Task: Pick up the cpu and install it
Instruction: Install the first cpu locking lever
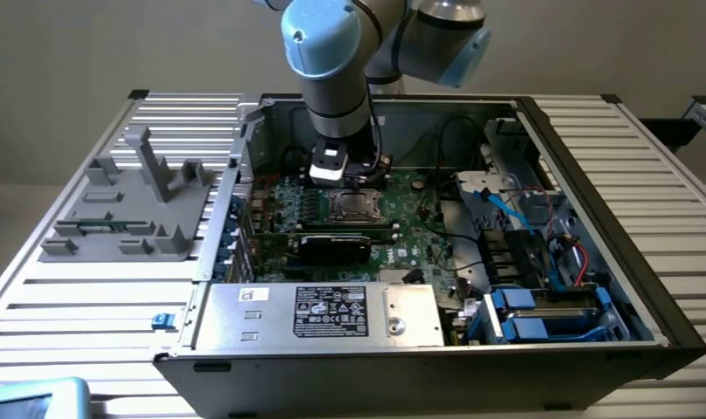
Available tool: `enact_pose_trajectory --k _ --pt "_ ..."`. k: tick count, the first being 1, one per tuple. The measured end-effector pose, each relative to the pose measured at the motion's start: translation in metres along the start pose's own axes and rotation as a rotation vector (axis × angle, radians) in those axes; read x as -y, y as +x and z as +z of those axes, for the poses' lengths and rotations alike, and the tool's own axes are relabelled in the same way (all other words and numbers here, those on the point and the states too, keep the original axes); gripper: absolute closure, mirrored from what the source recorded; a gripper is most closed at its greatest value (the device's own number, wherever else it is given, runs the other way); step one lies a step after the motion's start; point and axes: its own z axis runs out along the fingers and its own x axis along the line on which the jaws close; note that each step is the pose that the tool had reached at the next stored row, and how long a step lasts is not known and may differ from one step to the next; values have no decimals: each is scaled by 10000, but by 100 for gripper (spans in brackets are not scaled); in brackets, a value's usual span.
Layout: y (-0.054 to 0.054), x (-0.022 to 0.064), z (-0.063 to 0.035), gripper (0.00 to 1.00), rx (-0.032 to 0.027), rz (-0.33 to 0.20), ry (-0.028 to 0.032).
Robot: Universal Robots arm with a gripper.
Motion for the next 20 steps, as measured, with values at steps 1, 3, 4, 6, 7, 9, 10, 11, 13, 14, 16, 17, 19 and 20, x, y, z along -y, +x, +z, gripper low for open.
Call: enact_pose_trajectory --k 1,3,4,6,7,9,10,11,13,14,16,17,19,20 --pt "7 2 1 89 -1 1 -1" --pt "25 8 4 89 -1 3 0" --pt "32 10 6 89 -1 3 0" --pt "46 14 8 89 -2 5 0" --pt "52 16 10 89 -2 6 0" --pt "66 20 12 89 -3 9 1" --pt "70 21 13 89 -3 8 0" --pt "72 22 13 89 -4 9 1" --pt "75 22 14 89 -3 11 0" --pt "77 23 14 89 -3 9 0" --pt "79 23 14 89 -4 10 -1" --pt "79 23 14 89 -4 10 0" --pt "80 23 14 89 -4 9 0" --pt "81 23 14 89 -3 9 0"
